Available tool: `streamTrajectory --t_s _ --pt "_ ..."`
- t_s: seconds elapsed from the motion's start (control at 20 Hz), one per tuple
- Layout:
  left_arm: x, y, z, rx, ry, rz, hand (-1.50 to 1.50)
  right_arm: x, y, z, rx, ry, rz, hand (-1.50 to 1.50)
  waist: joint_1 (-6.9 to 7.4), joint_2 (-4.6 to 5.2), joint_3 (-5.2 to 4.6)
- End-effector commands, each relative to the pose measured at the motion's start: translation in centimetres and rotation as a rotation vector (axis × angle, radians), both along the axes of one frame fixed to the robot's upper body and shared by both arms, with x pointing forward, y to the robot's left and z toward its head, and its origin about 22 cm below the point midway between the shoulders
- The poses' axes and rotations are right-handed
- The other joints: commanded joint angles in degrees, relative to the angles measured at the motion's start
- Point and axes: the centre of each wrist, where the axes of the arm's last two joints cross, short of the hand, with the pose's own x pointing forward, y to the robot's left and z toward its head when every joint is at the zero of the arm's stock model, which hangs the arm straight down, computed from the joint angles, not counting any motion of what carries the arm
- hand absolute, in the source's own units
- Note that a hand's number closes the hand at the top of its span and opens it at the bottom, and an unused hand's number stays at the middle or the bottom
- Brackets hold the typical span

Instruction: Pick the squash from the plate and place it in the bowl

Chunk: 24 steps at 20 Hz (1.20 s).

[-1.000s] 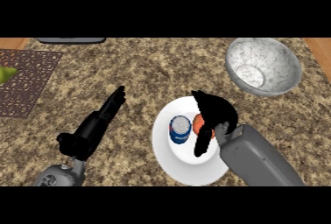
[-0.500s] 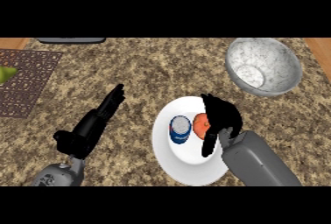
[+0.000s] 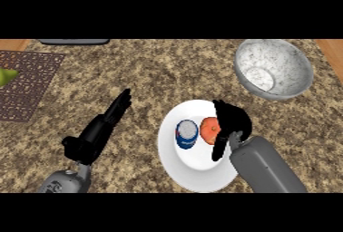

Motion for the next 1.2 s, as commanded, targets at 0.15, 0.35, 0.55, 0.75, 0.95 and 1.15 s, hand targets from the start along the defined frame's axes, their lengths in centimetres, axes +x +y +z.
streamTrajectory --t_s 0.15,0.35,0.55,0.75,0.95,1.15 --pt "0.9 -0.9 0.0 0.009 0.000 0.000 0.00 0.9 1.1 -2.5 0.025 0.024 -0.001 -1.50 0.04 0.04 0.00" --pt "0.7 0.9 -0.1 -0.007 0.003 -0.002 0.00 0.6 0.1 -1.8 0.041 -0.113 0.075 1.50 0.00 0.02 0.00" --pt "0.9 -0.2 -0.6 -0.011 -0.014 0.009 0.00 1.2 1.6 -1.8 0.023 -0.152 0.068 1.50 -0.02 0.01 -0.01" --pt "0.2 0.2 -0.2 0.005 -0.005 -0.001 0.00 0.7 0.0 -1.8 0.028 -0.182 0.065 1.50 -0.12 -0.04 -0.01" --pt "0.7 1.0 -1.1 -0.006 -0.003 -0.006 0.00 1.5 1.2 -2.1 0.021 -0.202 0.220 1.50 0.01 0.08 -0.02" --pt "-0.6 0.7 -0.2 -0.003 0.003 -0.011 0.00 1.3 1.4 -0.6 0.037 -0.196 0.528 1.50 0.78 -0.07 0.01"
